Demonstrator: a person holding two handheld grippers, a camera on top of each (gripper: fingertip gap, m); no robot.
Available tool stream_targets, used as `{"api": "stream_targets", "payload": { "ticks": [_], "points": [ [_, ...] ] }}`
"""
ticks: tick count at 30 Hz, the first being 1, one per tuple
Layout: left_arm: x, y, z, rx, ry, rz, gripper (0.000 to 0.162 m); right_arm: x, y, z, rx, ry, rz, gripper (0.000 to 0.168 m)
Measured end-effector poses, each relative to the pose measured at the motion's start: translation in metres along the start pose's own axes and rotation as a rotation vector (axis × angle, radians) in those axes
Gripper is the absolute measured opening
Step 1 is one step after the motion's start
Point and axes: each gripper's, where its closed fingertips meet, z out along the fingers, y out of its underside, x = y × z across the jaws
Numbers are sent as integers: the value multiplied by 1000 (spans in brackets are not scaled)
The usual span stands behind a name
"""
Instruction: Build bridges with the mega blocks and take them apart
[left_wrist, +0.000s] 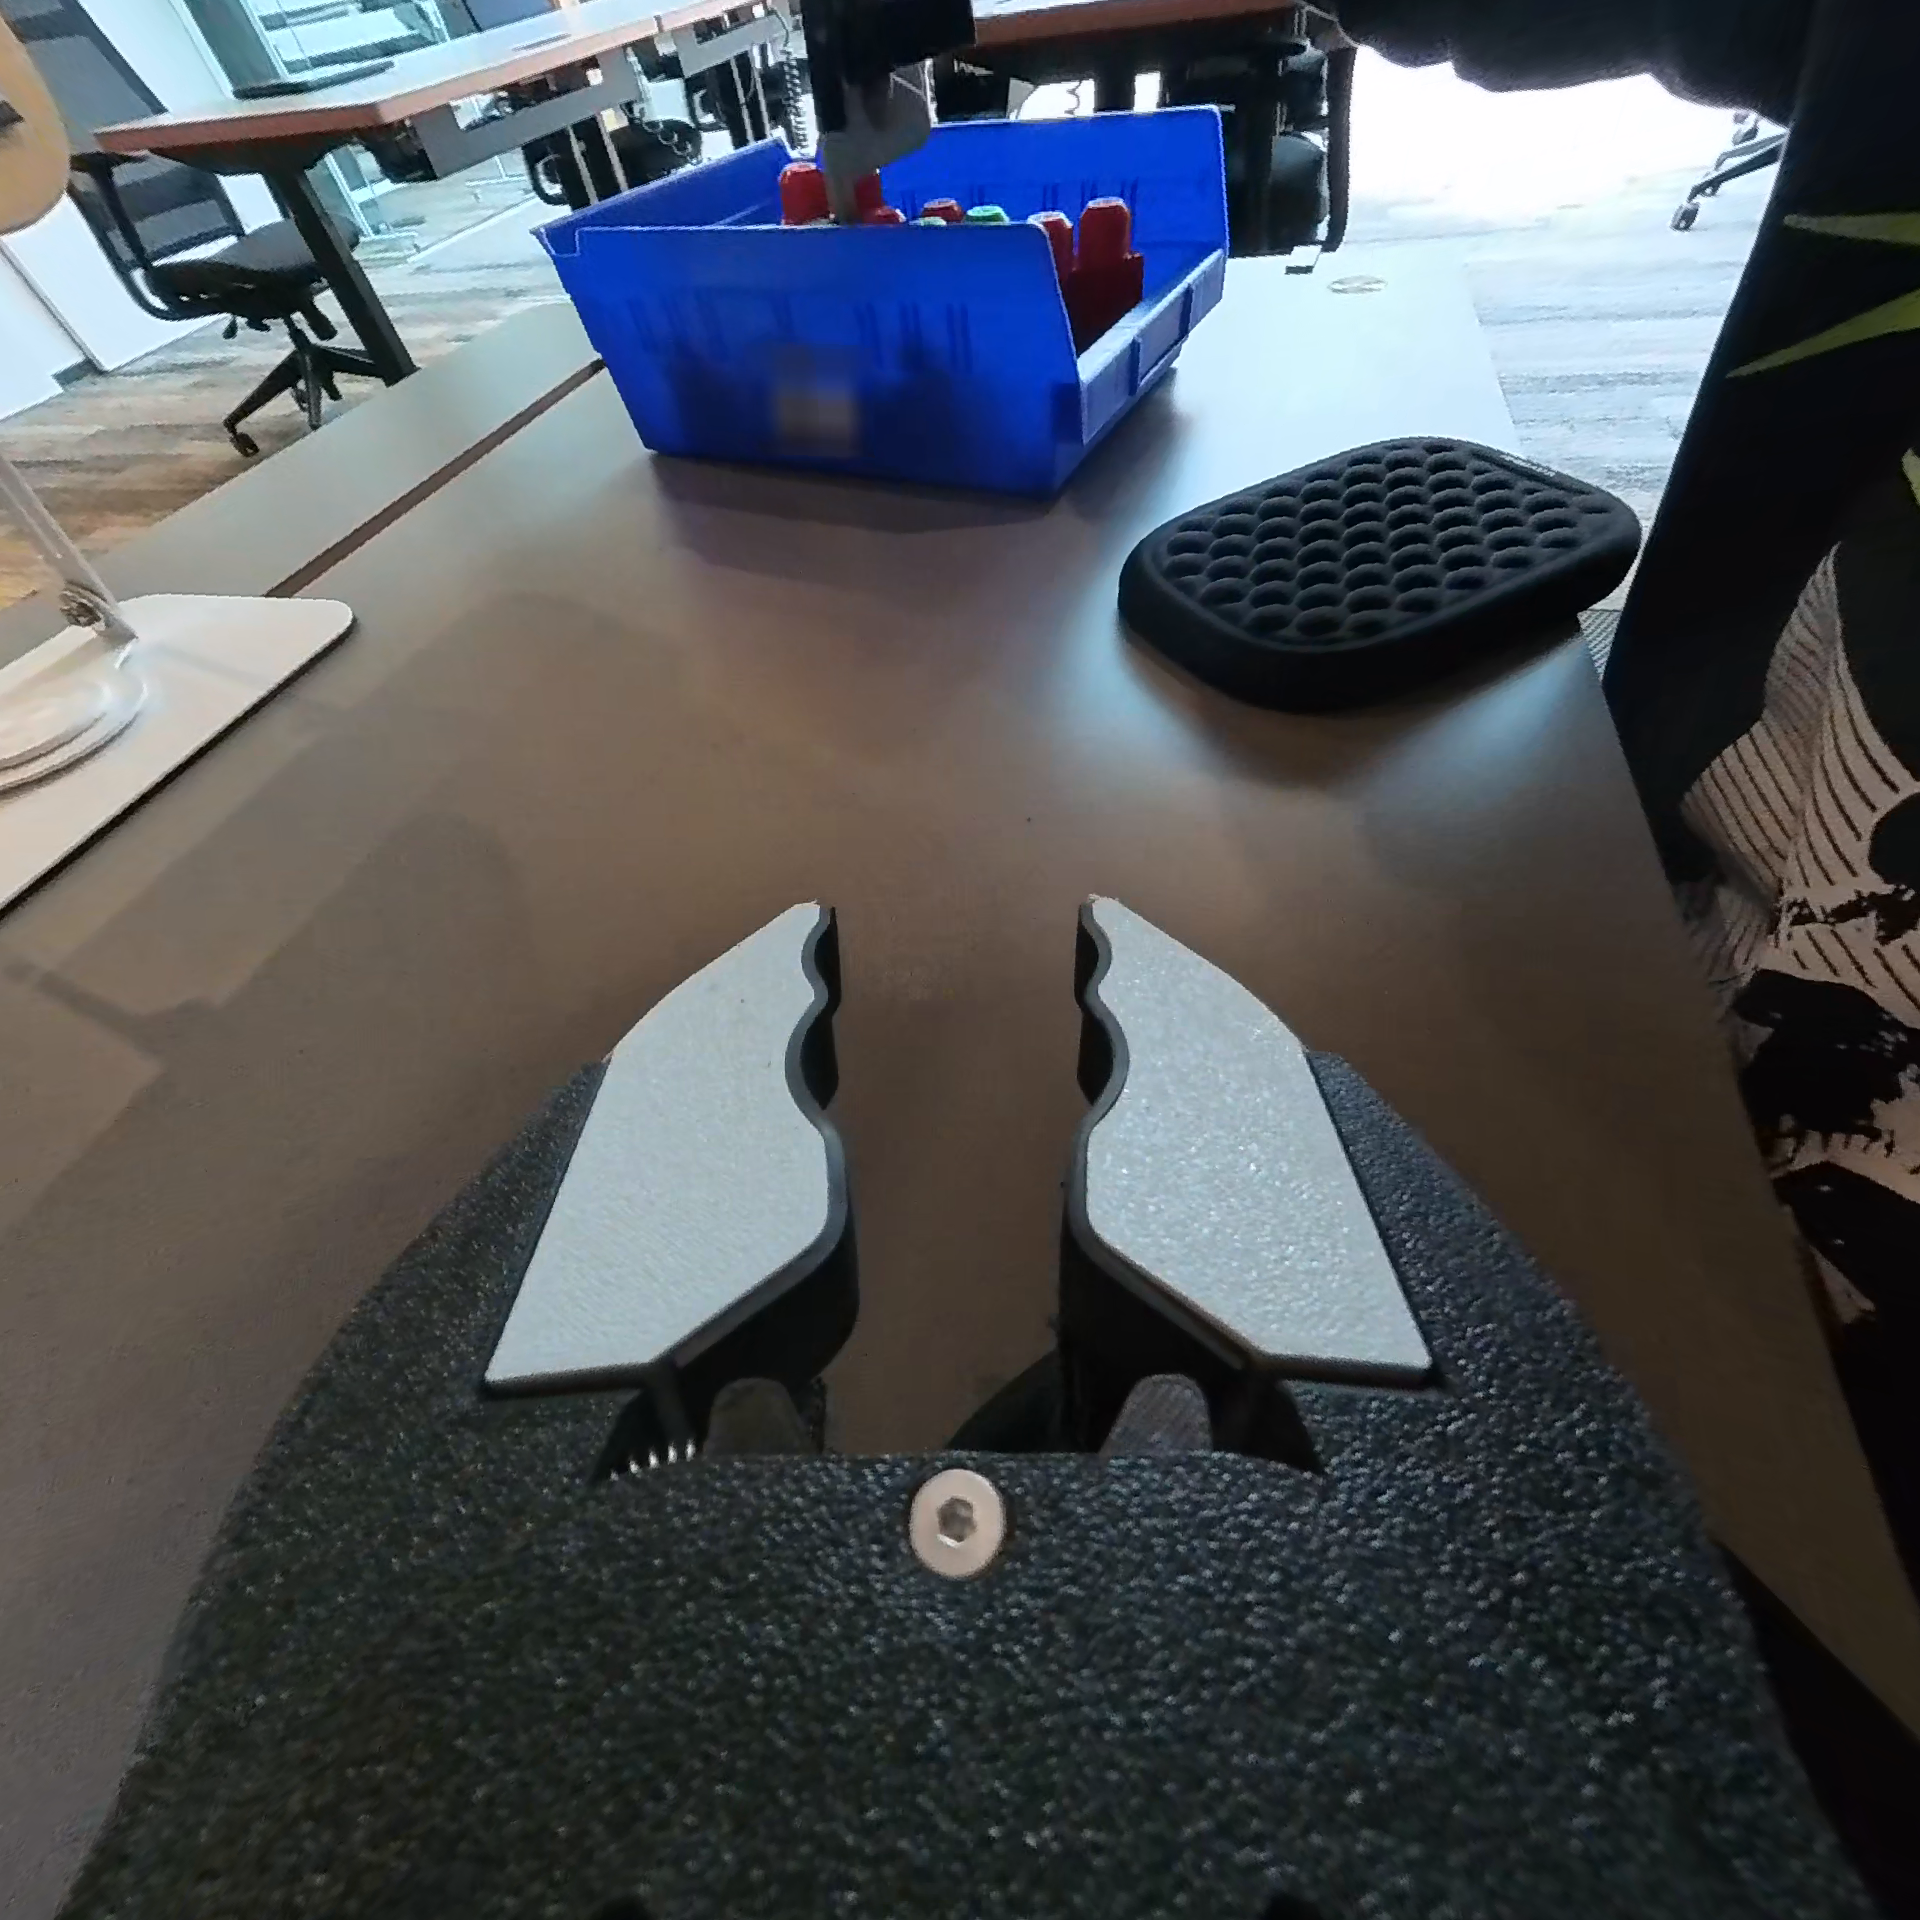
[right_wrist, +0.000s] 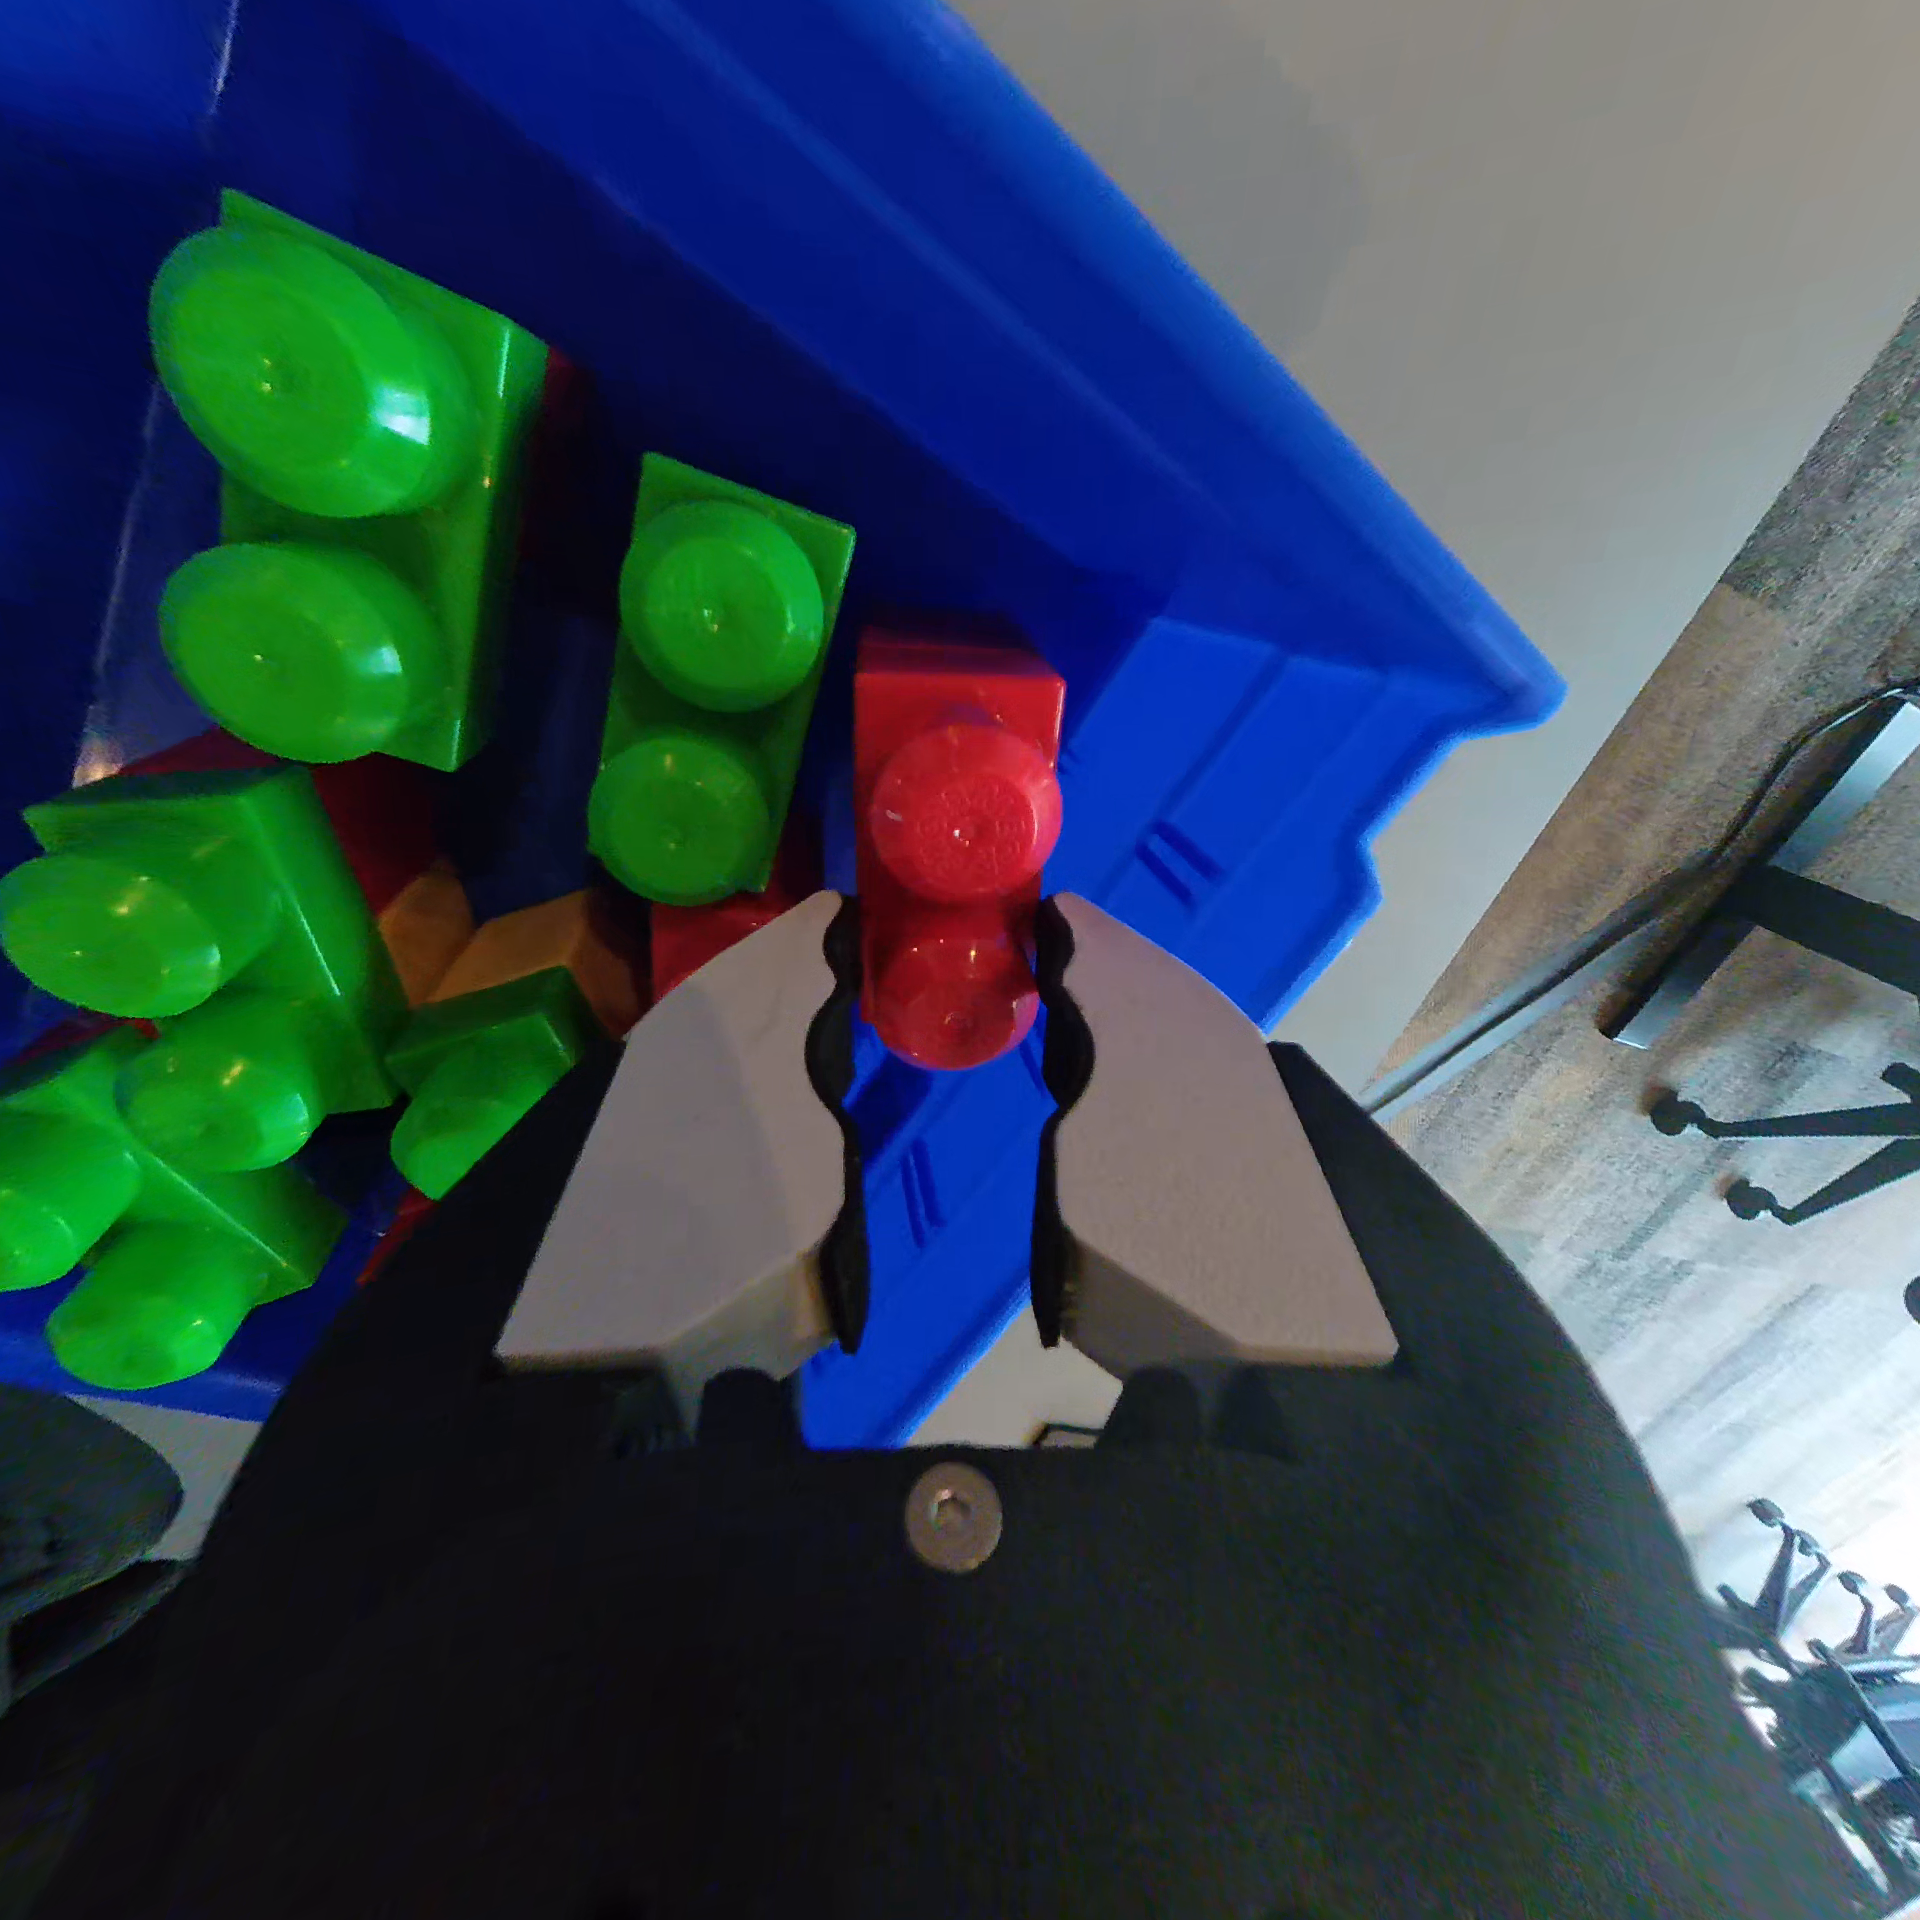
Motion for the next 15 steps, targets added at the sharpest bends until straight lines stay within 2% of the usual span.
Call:
{"api": "stream_targets", "payload": {
  "ticks": [9, 15],
  "points": [
    [0, 0, 0, -2, -2, 8, 44, -1, -7, -13, 59, 10, -1, 44],
    [-1, 0, 0, 1, -6, 3, 44, -23, -22, -54, 218, 21, -60, 55]
  ]
}}
